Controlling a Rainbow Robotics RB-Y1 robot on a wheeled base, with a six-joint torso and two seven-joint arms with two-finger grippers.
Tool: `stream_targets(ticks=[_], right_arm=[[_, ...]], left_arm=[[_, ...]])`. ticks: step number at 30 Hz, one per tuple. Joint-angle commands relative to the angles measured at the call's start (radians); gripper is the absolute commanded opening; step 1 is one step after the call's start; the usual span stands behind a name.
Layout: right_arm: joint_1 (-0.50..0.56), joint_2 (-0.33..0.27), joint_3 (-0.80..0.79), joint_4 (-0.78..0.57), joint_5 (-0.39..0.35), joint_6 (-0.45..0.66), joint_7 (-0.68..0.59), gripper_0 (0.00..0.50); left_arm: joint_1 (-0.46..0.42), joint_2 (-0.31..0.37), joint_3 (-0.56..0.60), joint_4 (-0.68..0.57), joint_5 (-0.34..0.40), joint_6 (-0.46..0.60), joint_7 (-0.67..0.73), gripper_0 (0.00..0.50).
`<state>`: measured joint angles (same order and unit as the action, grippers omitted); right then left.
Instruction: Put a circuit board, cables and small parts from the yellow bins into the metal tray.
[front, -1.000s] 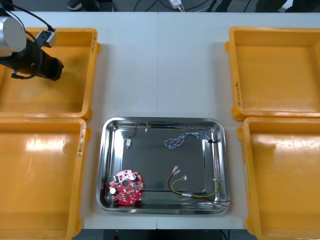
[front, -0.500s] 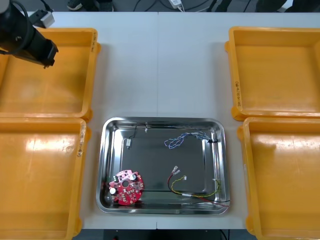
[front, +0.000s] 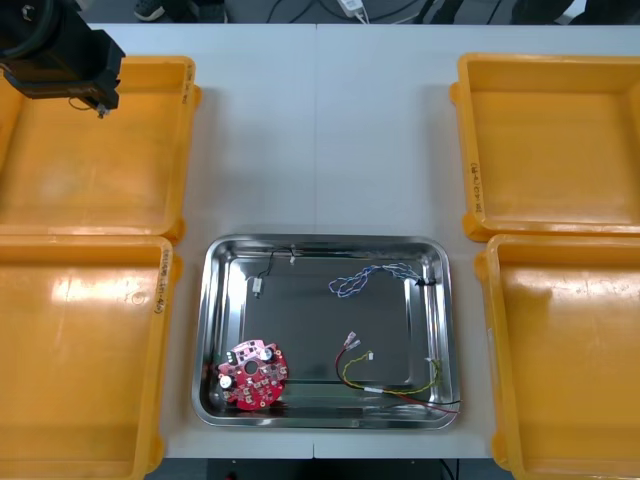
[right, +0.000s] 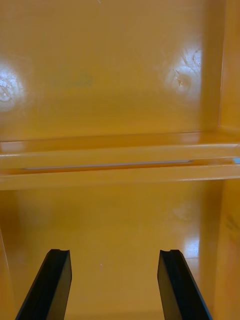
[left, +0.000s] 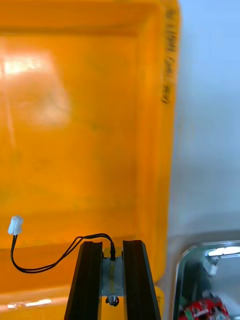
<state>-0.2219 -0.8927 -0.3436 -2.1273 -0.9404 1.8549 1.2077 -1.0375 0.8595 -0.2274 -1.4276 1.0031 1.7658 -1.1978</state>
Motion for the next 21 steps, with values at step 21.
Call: stream_targets(ticks=[21], right_arm=[[0.009,0.001,0.003,-0.026,0.003,0.000,0.027,0.500]], left_arm=[[0.017,-0.099,-0.240,-0.496,0.123,0.154,0.701,0.000]])
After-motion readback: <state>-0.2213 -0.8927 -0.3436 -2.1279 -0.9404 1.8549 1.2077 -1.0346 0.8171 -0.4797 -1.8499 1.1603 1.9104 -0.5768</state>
